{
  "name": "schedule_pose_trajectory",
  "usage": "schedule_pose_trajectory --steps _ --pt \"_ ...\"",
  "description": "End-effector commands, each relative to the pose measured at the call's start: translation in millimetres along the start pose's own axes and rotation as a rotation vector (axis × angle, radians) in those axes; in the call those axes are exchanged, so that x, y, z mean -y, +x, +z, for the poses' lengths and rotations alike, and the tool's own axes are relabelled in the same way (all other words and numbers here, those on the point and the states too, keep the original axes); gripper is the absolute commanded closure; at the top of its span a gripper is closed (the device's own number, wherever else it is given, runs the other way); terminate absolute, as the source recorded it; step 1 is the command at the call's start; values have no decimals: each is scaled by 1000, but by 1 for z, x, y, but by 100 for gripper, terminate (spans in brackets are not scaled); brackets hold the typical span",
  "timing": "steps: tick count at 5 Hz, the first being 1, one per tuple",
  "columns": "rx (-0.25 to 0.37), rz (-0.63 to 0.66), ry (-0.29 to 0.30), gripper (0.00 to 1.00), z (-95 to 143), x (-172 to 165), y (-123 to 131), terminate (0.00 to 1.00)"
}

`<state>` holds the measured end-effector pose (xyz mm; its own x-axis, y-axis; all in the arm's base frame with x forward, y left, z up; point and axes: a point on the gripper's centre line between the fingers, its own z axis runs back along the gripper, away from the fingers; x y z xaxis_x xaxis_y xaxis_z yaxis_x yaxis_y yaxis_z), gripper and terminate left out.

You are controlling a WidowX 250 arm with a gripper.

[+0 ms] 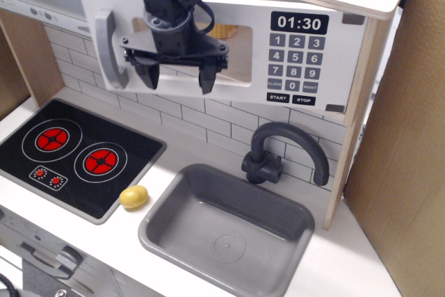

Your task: Close microwave

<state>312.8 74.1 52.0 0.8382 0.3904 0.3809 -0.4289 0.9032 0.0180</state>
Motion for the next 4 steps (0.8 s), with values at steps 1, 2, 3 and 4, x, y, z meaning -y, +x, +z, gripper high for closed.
schedule_pose_trajectory --steps 1,2,3,4 --pt "53 43 -24 0 15 -3 29 0" --pt "48 59 -25 0 12 -3 35 0" --pt "46 76 -18 0 9 -4 42 0" --pt "47 93 -21 0 8 -3 47 0"
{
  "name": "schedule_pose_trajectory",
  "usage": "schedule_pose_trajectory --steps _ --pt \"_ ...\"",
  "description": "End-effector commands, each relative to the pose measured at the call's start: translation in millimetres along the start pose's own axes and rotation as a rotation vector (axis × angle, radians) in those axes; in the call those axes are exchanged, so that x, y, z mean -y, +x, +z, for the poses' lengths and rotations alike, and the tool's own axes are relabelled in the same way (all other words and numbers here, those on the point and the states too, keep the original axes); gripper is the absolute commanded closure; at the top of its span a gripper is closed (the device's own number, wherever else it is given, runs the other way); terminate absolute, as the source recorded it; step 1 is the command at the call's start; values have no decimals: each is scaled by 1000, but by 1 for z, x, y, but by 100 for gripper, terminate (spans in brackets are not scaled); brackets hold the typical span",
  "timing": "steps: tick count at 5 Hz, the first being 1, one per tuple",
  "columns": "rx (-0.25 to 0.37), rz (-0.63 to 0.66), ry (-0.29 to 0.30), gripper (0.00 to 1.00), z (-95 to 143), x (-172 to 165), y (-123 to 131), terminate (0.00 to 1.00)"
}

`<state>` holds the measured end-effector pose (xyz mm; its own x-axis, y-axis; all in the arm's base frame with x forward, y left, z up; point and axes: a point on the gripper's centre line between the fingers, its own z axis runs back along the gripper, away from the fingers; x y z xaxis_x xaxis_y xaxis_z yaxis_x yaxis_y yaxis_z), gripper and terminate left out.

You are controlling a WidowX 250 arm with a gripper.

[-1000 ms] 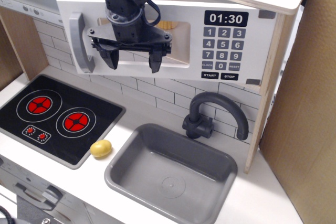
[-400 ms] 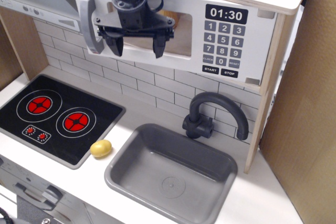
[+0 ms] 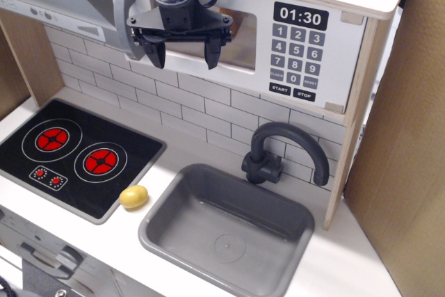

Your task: Close microwave

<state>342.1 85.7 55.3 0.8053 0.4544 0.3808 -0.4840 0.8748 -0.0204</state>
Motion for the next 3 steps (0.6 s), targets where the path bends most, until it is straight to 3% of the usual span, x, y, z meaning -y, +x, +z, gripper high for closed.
schedule_pose_trajectory --steps 1,2,3 --pt "44 31 -9 0 16 -4 21 0" --pt "52 45 -11 0 14 -3 27 0" --pt "67 43 -8 0 12 -3 31 100"
